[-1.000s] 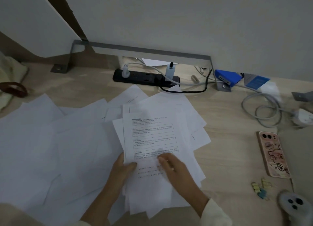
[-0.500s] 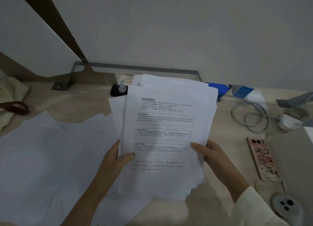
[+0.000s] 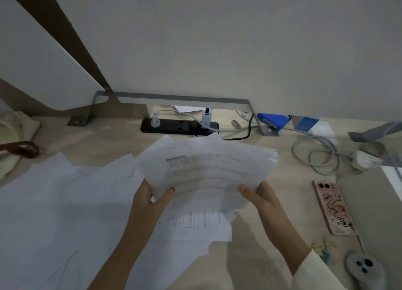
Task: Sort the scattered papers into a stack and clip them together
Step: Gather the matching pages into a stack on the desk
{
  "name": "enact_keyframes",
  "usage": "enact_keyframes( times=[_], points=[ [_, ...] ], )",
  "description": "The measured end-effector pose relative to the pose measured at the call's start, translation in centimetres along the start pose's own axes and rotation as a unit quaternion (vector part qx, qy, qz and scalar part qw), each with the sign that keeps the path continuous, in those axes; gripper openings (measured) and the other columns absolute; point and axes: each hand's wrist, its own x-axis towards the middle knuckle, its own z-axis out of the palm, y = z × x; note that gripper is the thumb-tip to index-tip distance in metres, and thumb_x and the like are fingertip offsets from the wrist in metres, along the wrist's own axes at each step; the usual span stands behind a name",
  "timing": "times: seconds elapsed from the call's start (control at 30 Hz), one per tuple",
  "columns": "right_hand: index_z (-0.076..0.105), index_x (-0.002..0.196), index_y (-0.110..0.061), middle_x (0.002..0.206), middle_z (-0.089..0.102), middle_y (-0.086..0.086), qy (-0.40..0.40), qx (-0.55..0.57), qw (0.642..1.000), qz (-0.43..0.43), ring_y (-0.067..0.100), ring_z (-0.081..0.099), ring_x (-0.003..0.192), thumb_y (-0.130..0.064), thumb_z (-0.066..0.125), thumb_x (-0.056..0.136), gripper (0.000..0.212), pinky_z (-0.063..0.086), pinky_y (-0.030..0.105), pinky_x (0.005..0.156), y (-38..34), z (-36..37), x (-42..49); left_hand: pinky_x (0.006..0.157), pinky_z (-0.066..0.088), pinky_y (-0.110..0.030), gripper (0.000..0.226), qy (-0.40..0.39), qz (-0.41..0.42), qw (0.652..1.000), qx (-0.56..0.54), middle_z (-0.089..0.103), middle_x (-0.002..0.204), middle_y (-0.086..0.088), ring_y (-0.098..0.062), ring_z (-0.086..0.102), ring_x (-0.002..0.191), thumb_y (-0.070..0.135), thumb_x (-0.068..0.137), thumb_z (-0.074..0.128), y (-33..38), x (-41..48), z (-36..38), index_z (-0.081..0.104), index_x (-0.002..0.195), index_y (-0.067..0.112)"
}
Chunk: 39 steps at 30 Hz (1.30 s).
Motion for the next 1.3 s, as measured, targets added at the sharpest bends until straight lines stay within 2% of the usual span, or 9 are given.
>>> enact_keyframes(
  times=[0.23,0.43,0.57,0.73,0.83,0.93,1.07,1.17,1.3],
  points=[
    [0.059,0.114,-0.016,0.101,0.071,-0.011,0.028,0.042,0.998,-0.034,0.002,0.065,0.095,-0.015,0.059,0.078,0.036,0.05,0.011,0.072,0.2,-0.2,-0.6,0.069,0.046,-0.003,0.031,0.054,0.026,0.998,0.005,0.064,0.098,0.014,0.008,0.06,0.09,0.023,0.072,0.06,0.4,-0.8,0.1,0.058,0.102,0.031],
    [0.056,0.102,-0.029,0.099,0.063,-0.013,0.036,0.004,0.998,0.041,-0.013,0.061,0.084,-0.008,0.054,0.089,0.025,0.048,0.003,0.064,3.3,0.6,-0.1,0.066,0.042,-0.006,0.041,0.013,-0.056,0.998,0.015,0.059,0.09,0.016,0.02,0.057,0.073,-0.004,0.085,0.056,-1.5,-0.8,1.7,0.052,0.087,0.037],
    [0.061,0.11,-0.023,0.096,0.071,-0.015,0.063,0.005,0.998,0.028,0.0,0.066,0.089,-0.015,0.053,0.09,0.023,0.052,0.012,0.069,3.0,0.0,-0.1,0.063,0.045,-0.003,0.027,0.006,-0.062,0.998,0.001,0.061,0.079,0.016,0.006,0.06,0.073,0.002,0.088,0.054,-1.4,-0.7,2.7,0.057,0.094,0.027],
    [0.06,0.105,-0.021,0.1,0.068,-0.006,0.154,-0.068,0.986,0.018,0.012,0.065,0.091,-0.023,0.056,0.089,0.017,0.055,0.03,0.076,3.0,-3.8,-0.9,0.072,0.047,-0.005,0.035,-0.067,-0.081,0.994,-0.033,0.068,0.092,0.03,0.017,0.059,0.088,0.006,0.088,0.053,-1.1,-0.4,5.6,0.055,0.106,0.036],
    [0.053,0.091,-0.015,0.094,0.061,0.009,0.219,-0.088,0.97,0.054,0.022,0.057,0.086,-0.019,0.05,0.092,0.006,0.047,0.037,0.072,4.0,-6.6,-1.8,0.072,0.044,-0.01,0.026,-0.107,-0.119,0.987,-0.029,0.065,0.095,0.025,0.019,0.059,0.08,0.014,0.089,0.054,-2.0,-0.7,8.3,0.055,0.098,0.039],
    [0.051,0.085,-0.018,0.09,0.057,0.007,0.264,-0.088,0.954,0.11,0.018,0.053,0.079,-0.014,0.043,0.094,0.012,0.044,0.032,0.066,5.4,-9.0,-2.9,0.061,0.047,-0.007,0.021,-0.138,-0.17,0.976,-0.008,0.063,0.097,0.016,0.007,0.063,0.078,0.012,0.092,0.048,-3.6,-1.4,11.2,0.054,0.096,0.032],
    [0.051,0.095,-0.013,0.085,0.055,0.001,0.295,-0.085,0.936,0.173,0.01,0.049,0.074,-0.008,0.039,0.093,0.013,0.039,0.025,0.061,7.7,-11.7,-4.4,0.075,0.055,-0.029,0.012,-0.161,-0.207,0.962,0.07,0.064,0.1,0.001,-0.015,0.063,0.09,0.016,0.094,0.046,-6.7,-2.6,14.2,0.054,0.101,0.021],
    [0.052,0.101,-0.012,0.084,0.057,0.001,0.302,-0.095,0.926,0.207,0.01,0.049,0.071,-0.009,0.039,0.093,0.015,0.038,0.024,0.058,9.2,-13.1,-4.9,0.057,0.045,-0.007,0.011,-0.167,-0.182,0.961,0.123,0.061,0.092,0.009,-0.004,0.058,0.082,0.018,0.094,0.045,-8.4,-3.2,15.3,0.053,0.098,0.024],
    [0.052,0.109,-0.009,0.086,0.06,0.002,0.295,-0.12,0.922,0.222,0.01,0.052,0.07,-0.009,0.042,0.093,0.019,0.037,0.023,0.055,10.9,-14.0,-5.0,0.053,0.04,-0.007,0.022,-0.184,-0.148,0.949,0.21,0.061,0.082,0.007,-0.009,0.057,0.075,0.018,0.095,0.044,-10.2,-3.4,15.7,0.055,0.078,0.026]
  ],
)
